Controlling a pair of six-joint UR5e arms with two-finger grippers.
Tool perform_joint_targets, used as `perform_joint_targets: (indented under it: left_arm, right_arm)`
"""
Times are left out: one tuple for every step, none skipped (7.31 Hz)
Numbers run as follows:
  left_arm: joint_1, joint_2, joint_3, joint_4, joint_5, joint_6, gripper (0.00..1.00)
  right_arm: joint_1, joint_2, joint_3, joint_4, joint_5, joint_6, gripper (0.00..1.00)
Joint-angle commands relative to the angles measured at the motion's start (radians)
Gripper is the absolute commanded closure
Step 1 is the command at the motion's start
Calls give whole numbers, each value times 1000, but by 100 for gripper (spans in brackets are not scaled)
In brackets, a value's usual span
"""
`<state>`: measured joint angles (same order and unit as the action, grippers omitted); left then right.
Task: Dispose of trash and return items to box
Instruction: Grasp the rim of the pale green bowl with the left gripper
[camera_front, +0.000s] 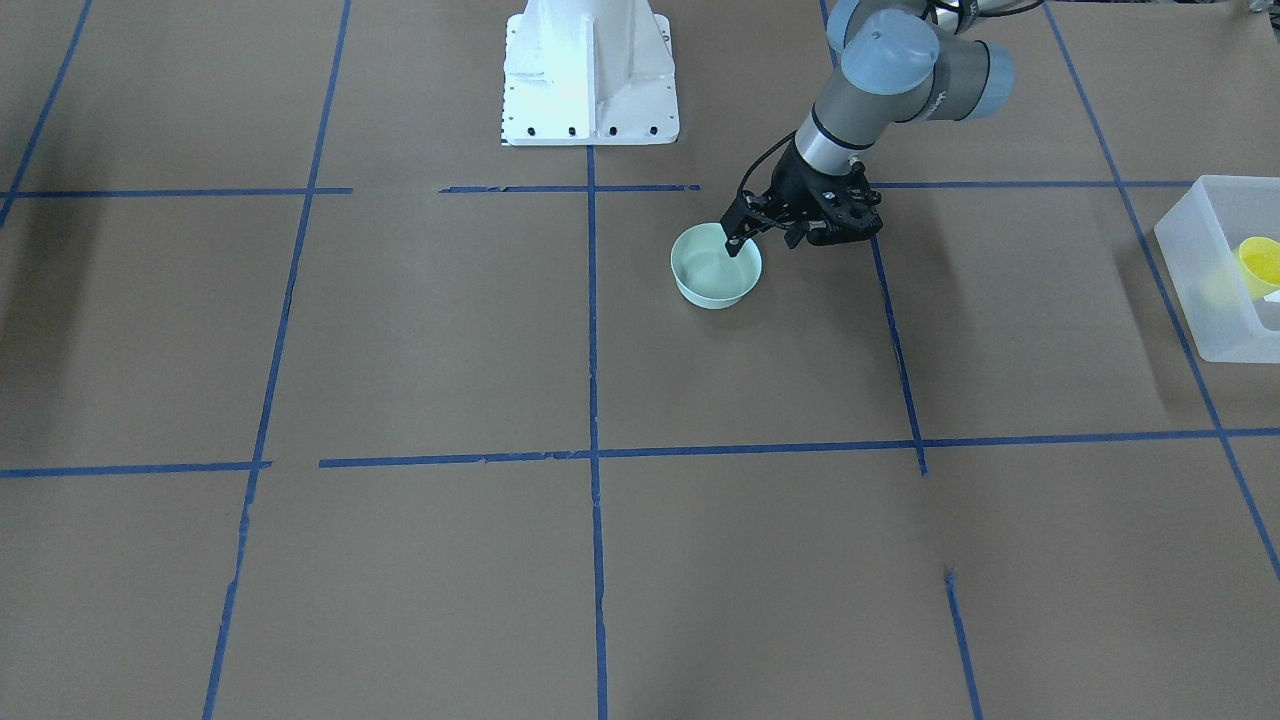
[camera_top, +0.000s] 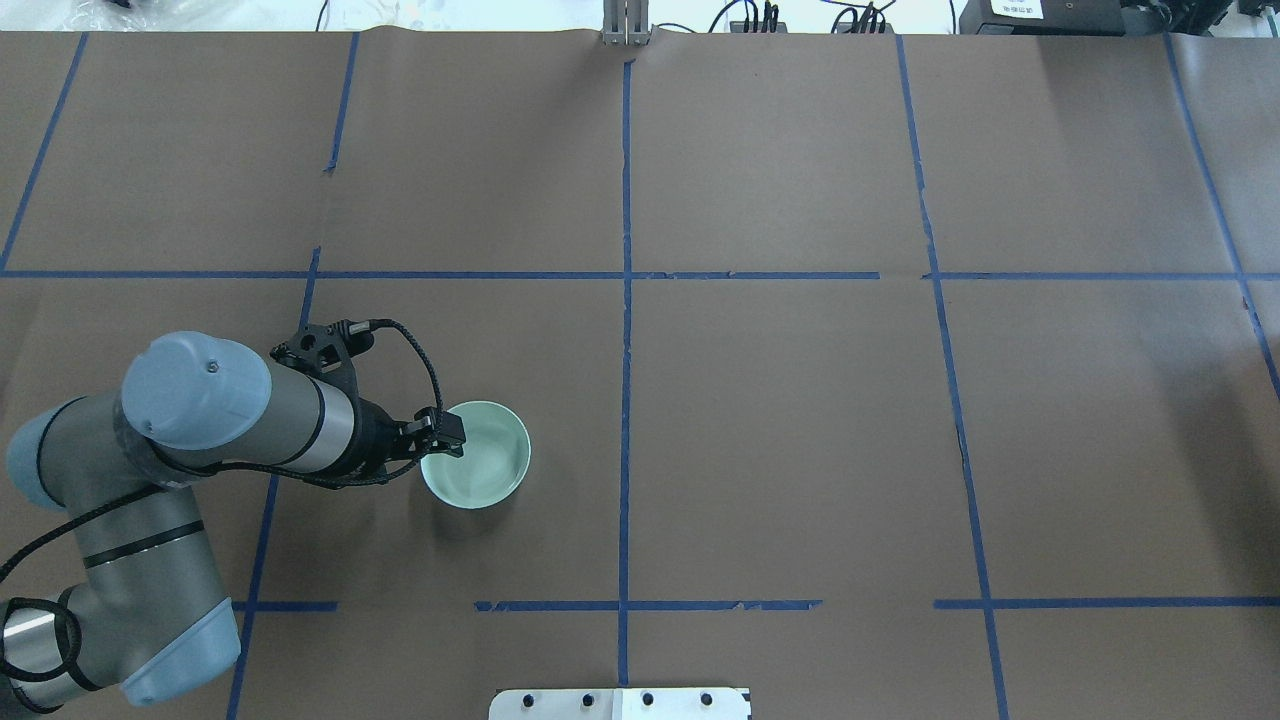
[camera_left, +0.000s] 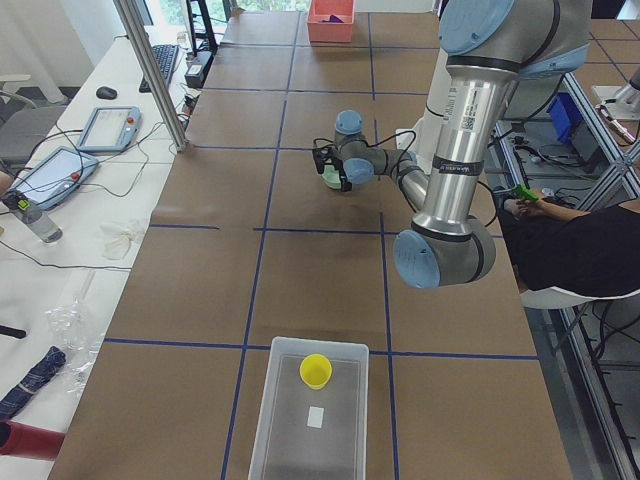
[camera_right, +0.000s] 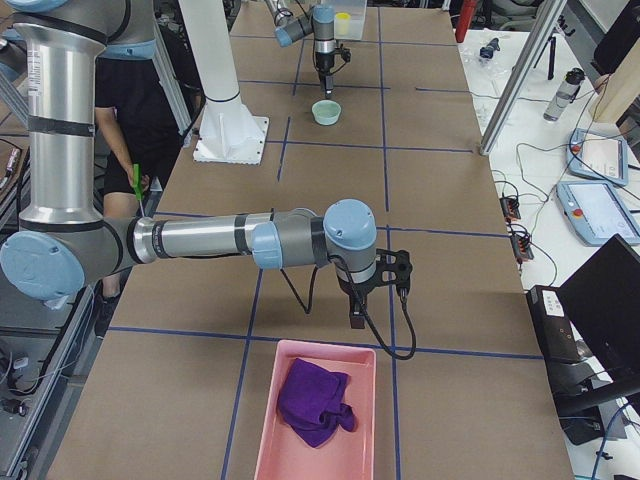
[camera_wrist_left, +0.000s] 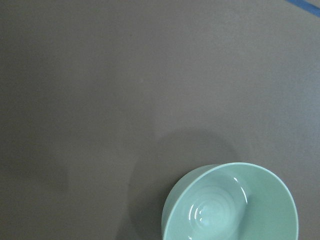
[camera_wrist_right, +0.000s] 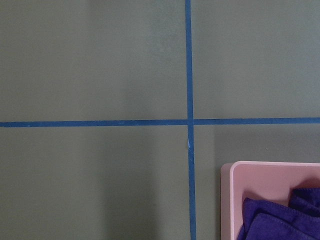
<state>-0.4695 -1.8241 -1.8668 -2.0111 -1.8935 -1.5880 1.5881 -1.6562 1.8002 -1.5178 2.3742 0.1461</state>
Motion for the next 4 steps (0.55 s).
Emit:
perform_joint_targets:
  left_arm:
    - [20,-12,17,3,22,-4,51]
    - [20,-11,18,8,22,-4,71]
    - [20,-14,34,8,22,-3,85]
    - [20,-15,44,8,22,-3,93]
  right_arm:
    - [-8,1,1,2,3,-8,0]
    - [-8,1,-2,2,3,-13,0]
    - [-10,1,-1,1,5,-10,0]
    - [-10,1,-2,1,23,-8,0]
